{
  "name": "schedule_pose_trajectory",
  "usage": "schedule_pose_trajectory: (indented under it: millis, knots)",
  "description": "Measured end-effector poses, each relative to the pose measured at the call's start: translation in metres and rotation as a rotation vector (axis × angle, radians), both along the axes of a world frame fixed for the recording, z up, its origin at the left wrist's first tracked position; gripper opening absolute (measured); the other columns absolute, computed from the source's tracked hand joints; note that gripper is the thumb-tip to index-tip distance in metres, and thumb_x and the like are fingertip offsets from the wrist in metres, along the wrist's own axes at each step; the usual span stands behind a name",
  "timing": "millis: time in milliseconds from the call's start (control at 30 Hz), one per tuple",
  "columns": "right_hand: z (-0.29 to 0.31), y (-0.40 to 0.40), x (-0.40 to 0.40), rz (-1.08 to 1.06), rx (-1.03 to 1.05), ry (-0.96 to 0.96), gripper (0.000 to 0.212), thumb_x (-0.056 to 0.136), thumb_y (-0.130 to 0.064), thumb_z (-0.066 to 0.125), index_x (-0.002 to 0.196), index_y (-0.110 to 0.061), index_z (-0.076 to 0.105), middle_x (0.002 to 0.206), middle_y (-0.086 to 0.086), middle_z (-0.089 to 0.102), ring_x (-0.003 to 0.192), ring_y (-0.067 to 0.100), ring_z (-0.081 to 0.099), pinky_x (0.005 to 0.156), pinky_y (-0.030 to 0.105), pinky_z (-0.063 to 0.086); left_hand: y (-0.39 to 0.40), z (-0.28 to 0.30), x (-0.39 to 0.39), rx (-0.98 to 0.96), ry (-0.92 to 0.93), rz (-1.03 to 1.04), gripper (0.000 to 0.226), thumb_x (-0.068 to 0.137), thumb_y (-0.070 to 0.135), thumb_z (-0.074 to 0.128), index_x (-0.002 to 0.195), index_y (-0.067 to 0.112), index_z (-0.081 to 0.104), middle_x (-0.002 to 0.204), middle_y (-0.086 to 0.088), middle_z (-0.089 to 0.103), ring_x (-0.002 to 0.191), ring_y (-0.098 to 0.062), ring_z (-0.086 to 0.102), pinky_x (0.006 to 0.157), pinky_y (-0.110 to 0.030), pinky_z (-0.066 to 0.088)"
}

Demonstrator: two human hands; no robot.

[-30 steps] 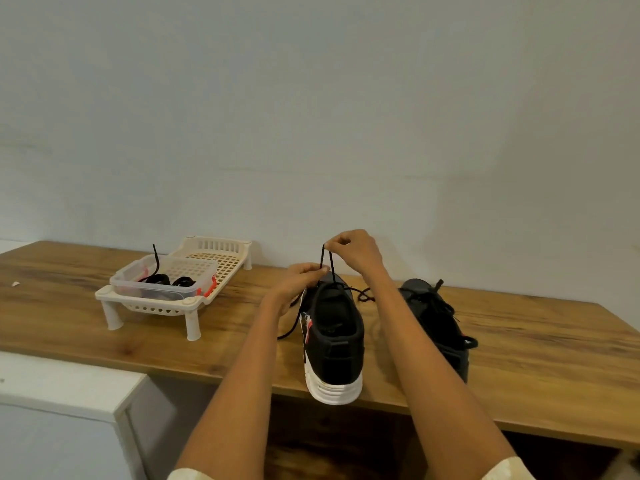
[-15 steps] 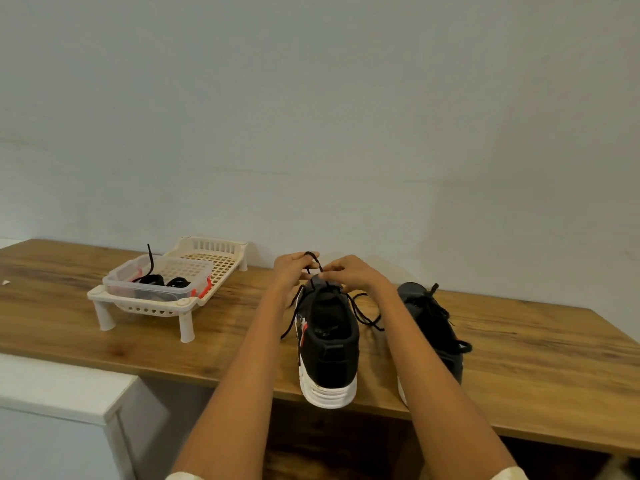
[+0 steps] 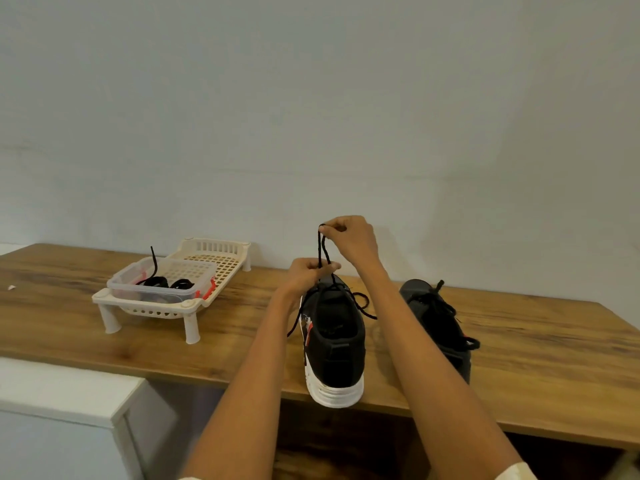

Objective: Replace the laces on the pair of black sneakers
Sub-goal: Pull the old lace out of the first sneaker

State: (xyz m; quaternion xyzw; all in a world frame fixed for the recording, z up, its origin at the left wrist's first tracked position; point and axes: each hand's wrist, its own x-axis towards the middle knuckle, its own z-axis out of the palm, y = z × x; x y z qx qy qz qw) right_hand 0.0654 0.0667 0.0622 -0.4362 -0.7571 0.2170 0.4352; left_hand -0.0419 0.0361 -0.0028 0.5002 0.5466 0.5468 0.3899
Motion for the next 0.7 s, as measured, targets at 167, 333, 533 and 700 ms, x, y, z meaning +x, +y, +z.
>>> schedule_pose_trajectory:
  millis: [167, 333, 533, 700]
  knots:
    - [-0.024, 0.012, 0.023, 0.175, -0.264, -0.209, 0.046, 0.09, -0.037, 0.063, 0.114, 0.002, 0.065, 0.114, 0.016, 0.066, 0.099, 0.031, 0.062, 0.084, 0.04, 0.053, 0.005, 0.015, -0.005, 0.161, -0.157, 0.274, 0.021, 0.089, 0.02, 0.064, 0.098, 0.003, 0.071, 0.076, 0.0, 0.062, 0.063, -0.002, 0.047, 0.056, -0.013, 0.038]
    - [-0.039, 0.015, 0.023, 0.204, -0.202, -0.475, 0.031, 0.089, -0.025, 0.064, 0.059, -0.022, 0.058, 0.062, 0.001, 0.055, 0.06, 0.013, 0.049, 0.062, 0.027, 0.039, 0.008, 0.026, -0.009, 0.159, -0.288, 0.327, 0.019, 0.086, 0.034, 0.067, 0.084, 0.016, 0.071, 0.075, 0.005, 0.06, 0.059, -0.007, 0.04, 0.053, -0.021, 0.031]
    - [-0.008, 0.009, 0.013, 0.081, -0.088, 0.197, 0.017, 0.089, -0.019, 0.065, 0.084, -0.005, 0.074, 0.07, 0.009, 0.066, 0.058, 0.011, 0.057, 0.067, 0.024, 0.05, 0.001, -0.001, -0.003, 0.033, -0.006, 0.053, 0.031, 0.09, 0.028, 0.062, 0.117, 0.013, 0.062, 0.111, 0.002, 0.063, 0.099, -0.009, 0.057, 0.072, -0.013, 0.042]
    - [0.012, 0.003, 0.001, 0.173, -0.103, 0.491, 0.015, 0.089, -0.011, 0.063, 0.098, -0.003, 0.073, 0.079, 0.006, 0.069, 0.066, 0.009, 0.063, 0.071, 0.021, 0.057, 0.0, 0.0, 0.001, 0.012, 0.086, -0.027, 0.03, 0.087, 0.025, 0.067, 0.108, 0.004, 0.069, 0.11, -0.013, 0.069, 0.091, -0.015, 0.065, 0.07, -0.015, 0.047]
